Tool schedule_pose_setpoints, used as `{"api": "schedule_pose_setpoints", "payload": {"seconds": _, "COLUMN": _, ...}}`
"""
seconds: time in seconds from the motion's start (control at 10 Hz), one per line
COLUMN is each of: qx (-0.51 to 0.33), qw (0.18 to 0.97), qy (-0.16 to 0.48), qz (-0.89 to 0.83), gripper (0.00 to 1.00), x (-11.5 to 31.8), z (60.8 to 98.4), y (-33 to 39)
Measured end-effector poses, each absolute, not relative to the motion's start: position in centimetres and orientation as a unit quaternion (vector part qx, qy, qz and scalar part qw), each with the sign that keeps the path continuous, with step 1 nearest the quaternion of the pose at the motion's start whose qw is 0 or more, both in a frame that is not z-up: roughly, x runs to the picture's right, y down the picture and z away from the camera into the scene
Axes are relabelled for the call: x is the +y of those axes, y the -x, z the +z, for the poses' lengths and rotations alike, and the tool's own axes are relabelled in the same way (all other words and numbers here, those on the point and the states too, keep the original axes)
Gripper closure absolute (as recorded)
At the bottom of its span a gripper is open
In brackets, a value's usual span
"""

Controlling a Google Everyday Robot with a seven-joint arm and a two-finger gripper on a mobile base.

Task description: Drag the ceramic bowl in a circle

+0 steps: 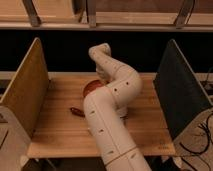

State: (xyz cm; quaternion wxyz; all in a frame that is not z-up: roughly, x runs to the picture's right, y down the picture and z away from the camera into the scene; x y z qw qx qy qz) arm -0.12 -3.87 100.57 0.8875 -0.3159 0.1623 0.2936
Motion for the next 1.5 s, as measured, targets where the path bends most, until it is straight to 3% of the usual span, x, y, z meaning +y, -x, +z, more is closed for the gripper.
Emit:
{"api": "schedule_pose_setpoints", "payload": {"seconds": 0.6, "qx": 0.085, "qw": 0.896, "qy": 0.374, "qz": 0.223, "gripper": 0.90, "x": -2.0, "z": 98.5, "y": 8.1}}
{"api": "schedule_pose_setpoints", "payload": {"seconds": 1.0, "qx": 0.133, "qw": 0.886, "qy": 0.380, "qz": 0.229, "gripper": 0.90, "x": -0.2, "z": 96.9, "y": 2.1}}
{"api": "schedule_pose_setpoints", "payload": {"seconds": 1.5, "qx": 0.180, "qw": 0.881, "qy": 0.336, "qz": 0.280, "gripper": 0.90, "x": -2.4, "z": 98.4, "y": -3.2}}
